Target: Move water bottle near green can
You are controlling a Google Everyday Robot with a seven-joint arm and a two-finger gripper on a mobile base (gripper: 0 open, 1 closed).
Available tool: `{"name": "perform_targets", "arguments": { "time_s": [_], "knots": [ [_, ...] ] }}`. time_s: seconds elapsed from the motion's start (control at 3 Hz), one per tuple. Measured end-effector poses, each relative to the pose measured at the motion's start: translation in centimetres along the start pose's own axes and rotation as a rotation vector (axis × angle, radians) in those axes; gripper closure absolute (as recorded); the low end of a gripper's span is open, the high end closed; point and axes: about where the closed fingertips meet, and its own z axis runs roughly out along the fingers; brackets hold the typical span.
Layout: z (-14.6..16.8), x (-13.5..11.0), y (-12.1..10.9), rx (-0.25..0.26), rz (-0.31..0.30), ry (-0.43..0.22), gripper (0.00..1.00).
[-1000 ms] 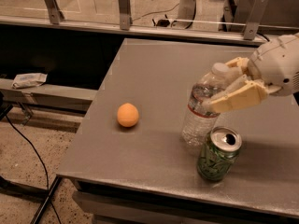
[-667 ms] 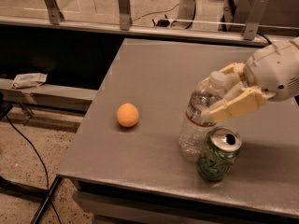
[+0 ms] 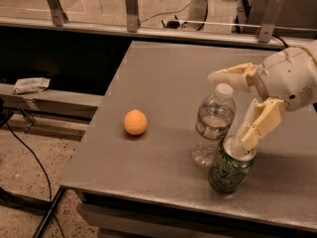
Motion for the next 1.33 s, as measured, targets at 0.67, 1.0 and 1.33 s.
{"name": "perform_targets", "arguments": {
  "time_s": [0.67, 1.0, 1.33],
  "knots": [
    [-1.4, -0.1, -0.2, 0.011, 0.009, -0.04, 0.0],
    [-5.4, -0.2, -0.6, 0.068, 0.019, -0.098, 0.0],
    [-9.7, 0.2, -1.3, 0.179, 0.036, -0.15, 0.0]
  ]
}}
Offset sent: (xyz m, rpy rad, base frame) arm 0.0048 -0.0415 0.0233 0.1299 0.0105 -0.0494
